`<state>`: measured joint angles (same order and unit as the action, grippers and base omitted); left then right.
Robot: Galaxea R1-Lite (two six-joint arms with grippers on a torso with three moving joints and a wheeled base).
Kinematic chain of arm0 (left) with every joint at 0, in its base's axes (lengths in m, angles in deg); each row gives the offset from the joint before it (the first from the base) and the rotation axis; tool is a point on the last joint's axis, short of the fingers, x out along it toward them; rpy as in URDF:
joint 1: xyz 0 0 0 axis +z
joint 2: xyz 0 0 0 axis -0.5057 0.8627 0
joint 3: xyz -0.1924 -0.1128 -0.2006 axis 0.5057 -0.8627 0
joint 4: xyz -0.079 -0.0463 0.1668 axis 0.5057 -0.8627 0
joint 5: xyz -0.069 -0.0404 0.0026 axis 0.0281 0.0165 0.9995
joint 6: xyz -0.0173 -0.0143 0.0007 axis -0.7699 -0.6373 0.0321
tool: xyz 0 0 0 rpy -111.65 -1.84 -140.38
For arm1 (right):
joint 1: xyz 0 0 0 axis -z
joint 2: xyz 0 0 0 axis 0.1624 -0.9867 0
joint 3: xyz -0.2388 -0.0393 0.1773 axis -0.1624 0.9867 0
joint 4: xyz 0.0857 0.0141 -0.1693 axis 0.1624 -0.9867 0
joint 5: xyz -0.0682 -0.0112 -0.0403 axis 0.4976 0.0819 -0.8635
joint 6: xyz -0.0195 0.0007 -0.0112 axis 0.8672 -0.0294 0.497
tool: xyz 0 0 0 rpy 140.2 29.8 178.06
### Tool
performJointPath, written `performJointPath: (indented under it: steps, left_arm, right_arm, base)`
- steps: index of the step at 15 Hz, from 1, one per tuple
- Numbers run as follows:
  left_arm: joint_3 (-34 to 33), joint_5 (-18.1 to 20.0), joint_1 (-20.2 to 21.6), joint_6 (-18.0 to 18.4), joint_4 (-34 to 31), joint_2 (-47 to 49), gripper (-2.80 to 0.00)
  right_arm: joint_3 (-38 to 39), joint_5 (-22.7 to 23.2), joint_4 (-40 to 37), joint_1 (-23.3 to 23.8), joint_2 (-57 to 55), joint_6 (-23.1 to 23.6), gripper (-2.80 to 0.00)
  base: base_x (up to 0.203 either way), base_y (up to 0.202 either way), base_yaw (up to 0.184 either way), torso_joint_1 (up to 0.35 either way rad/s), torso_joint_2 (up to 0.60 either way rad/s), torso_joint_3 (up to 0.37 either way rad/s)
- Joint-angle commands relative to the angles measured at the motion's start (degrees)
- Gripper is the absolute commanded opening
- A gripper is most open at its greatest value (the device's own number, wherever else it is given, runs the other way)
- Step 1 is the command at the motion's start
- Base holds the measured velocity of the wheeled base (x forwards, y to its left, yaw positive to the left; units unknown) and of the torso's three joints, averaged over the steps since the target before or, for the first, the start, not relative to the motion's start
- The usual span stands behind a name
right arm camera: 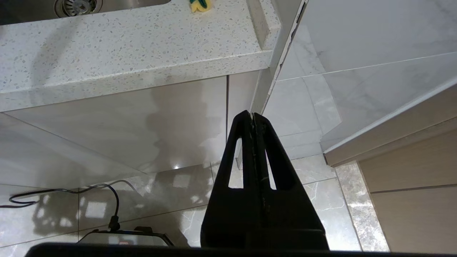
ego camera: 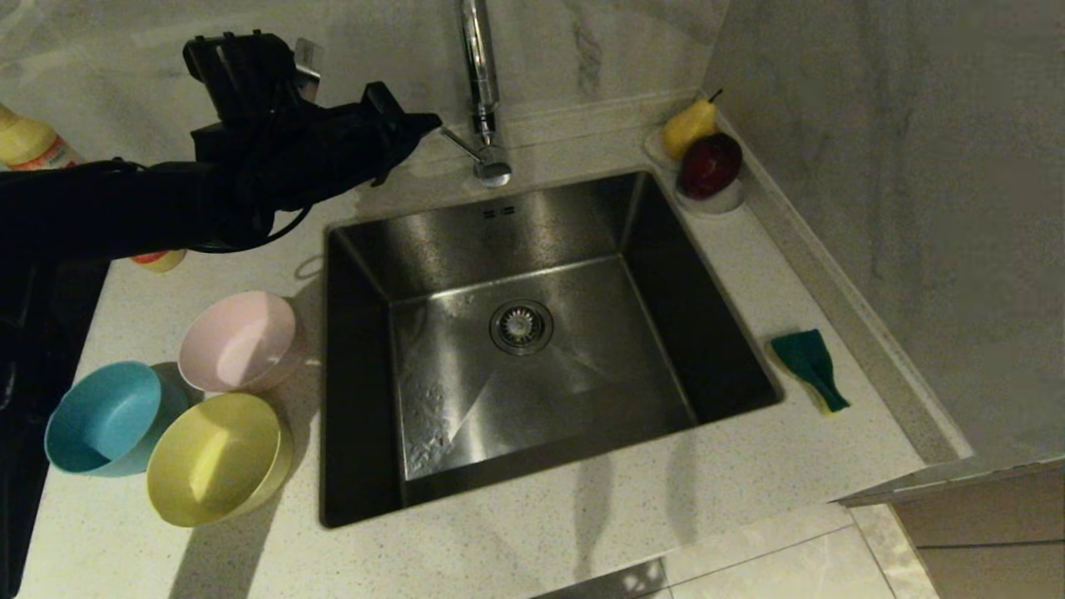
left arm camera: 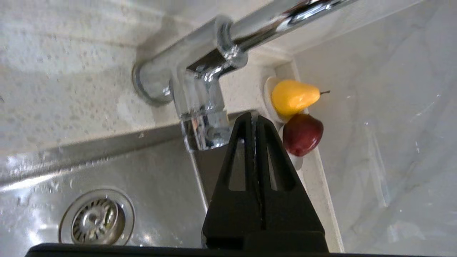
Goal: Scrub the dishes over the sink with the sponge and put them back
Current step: Turn on the faucet
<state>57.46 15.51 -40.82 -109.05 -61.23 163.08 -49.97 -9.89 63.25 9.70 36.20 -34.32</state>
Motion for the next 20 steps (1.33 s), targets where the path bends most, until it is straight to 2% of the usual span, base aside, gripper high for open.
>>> performJointPath:
  steps: [1,5,12,20]
  left_arm:
    - [0.0,0.04,-0.09,-0.29,1.0,-0.1,-2.8]
    - [0.01,-0.04,-0.1,0.04,1.19,0.26,-2.8]
    - [0.01,-0.17,-0.72,3.17,4.0,2.37,-2.8]
    - [-0.08,0.04,-0.9,3.35,5.27,3.02,-2.8]
  right_arm:
    - [0.0,0.02,0.0,0.0,-0.06,0.01,-2.8]
    - [0.0,0.02,0.0,0.0,-0.06,0.01,-2.8]
    - [0.0,0.02,0.0,0.0,-0.06,0.01,-2.8]
    - [0.0,0.02,0.0,0.0,-0.06,0.01,-2.8]
  base:
    - [0.0,0.0,0.0,0.0,0.0,0.0]
    - [0.0,0.0,0.0,0.0,0.0,0.0]
    - [0.0,0.0,0.0,0.0,0.0,0.0]
    - [0.0,0.0,0.0,0.0,0.0,0.0]
